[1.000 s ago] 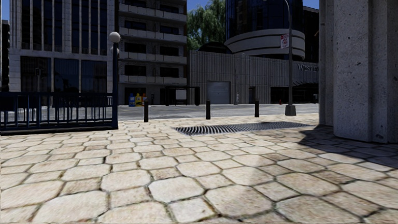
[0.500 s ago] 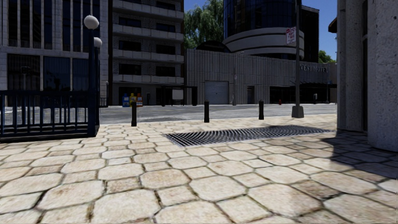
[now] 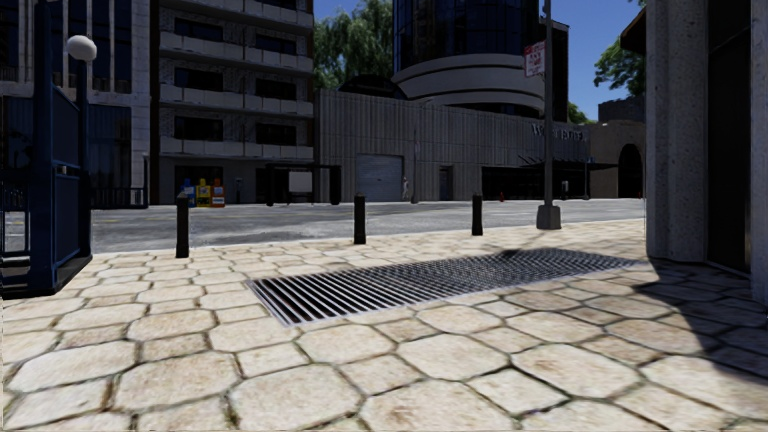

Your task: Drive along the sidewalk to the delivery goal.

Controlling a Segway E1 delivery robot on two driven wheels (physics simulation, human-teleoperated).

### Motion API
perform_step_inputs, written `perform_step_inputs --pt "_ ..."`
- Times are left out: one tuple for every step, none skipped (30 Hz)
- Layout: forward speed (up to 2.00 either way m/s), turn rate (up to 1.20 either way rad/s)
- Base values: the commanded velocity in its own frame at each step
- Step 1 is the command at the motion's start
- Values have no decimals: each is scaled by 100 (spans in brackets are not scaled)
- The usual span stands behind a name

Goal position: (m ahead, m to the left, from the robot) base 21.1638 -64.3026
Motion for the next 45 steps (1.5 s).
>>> perform_step_inputs --pt "200 -53" --pt "200 -53" --pt "200 -53" --pt "200 -53" --pt "200 -53" --pt "200 -53" --pt "200 -53" --pt "200 -53" --pt "200 -53" --pt "200 -53" --pt "200 -50" --pt "200 -7" --pt "200 0" --pt "200 0" --pt "200 0" --pt "200 0" --pt "200 0" --pt "200 0" --pt "200 0" --pt "200 0" --pt "200 0" --pt "200 0" --pt "200 0" --pt "200 0" --pt "200 0" --pt "200 0" --pt "200 0" --pt "200 0" --pt "200 -13" --pt "200 -40" --pt "200 -55" --pt "200 -55" --pt "200 -59" --pt "200 -61" --pt "200 -61" --pt "200 -61" --pt "200 -61" --pt "200 -61" --pt "200 -61" --pt "200 -61" --pt "200 -61" --pt "200 -61" --pt "200 -61" --pt "200 -61" --pt "200 -61"
